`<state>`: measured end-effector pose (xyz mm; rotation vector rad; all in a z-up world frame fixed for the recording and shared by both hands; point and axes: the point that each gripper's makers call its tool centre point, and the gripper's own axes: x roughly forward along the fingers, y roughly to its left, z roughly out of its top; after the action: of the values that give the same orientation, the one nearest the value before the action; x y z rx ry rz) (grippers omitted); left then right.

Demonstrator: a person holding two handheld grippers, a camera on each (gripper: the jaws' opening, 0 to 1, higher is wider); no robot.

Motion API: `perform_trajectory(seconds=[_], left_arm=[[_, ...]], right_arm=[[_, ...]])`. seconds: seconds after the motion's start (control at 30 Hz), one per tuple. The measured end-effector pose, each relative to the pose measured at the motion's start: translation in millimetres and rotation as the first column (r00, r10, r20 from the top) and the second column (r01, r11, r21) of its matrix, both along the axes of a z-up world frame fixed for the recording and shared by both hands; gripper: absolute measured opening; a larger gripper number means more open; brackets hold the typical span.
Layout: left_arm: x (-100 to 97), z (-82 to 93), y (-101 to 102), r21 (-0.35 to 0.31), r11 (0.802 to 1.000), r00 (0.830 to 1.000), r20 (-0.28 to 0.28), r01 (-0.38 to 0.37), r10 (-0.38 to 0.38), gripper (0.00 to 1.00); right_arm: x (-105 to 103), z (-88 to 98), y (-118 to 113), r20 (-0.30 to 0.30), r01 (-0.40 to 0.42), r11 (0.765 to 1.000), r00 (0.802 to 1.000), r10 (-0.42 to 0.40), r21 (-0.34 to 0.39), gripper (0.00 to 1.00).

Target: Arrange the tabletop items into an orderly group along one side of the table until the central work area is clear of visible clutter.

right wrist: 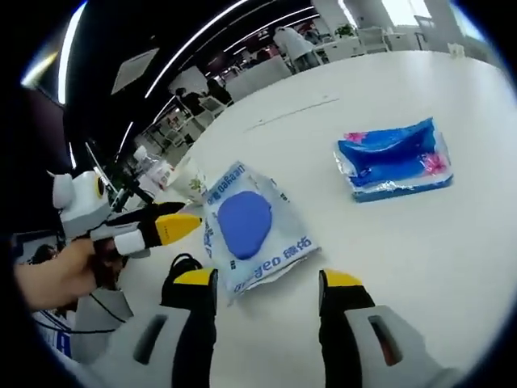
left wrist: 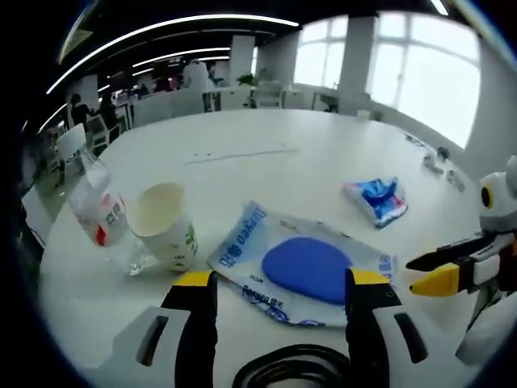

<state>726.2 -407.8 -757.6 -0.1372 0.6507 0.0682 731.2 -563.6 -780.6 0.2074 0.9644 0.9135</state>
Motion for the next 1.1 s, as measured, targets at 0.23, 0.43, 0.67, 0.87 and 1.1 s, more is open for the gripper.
perform_trajectory(seconds=[0.23,0.43,0.67,0.87,1.1], left_arm=[[4.0,-1.2,14,0.0,1.0,1.0,0.005,-0.017,0.017,0.59],[-0.5,-3.2,17,-0.004,1.0,1.0,0.001,-0.026,0.026,0.58],[-7.6,-5.0,15,-0.013,0.999,0.999,-0.005,-0.032,0.032,0.57],[-13.1,-2.2,12,-0.021,0.999,0.999,-0.006,-0.036,0.036,0.56],[-14.8,-0.5,16,-0.022,0.999,0.999,-0.007,-0.046,0.046,0.56]], right_arm=[[-9,-3.0,6,-0.082,0.045,0.998,0.996,-0.041,0.042,0.42],[-19,-10.5,19,-0.179,0.112,0.993,0.979,-0.101,0.048,0.41],[-16,-17.4,29,-0.217,0.179,0.984,0.961,-0.17,0.022,0.3],[-12,-32.0,28,-0.278,0.223,0.975,0.936,-0.214,-0.001,0.05],[-10,-23.5,29,-0.455,0.33,0.934,0.859,-0.236,0.139,0.0]])
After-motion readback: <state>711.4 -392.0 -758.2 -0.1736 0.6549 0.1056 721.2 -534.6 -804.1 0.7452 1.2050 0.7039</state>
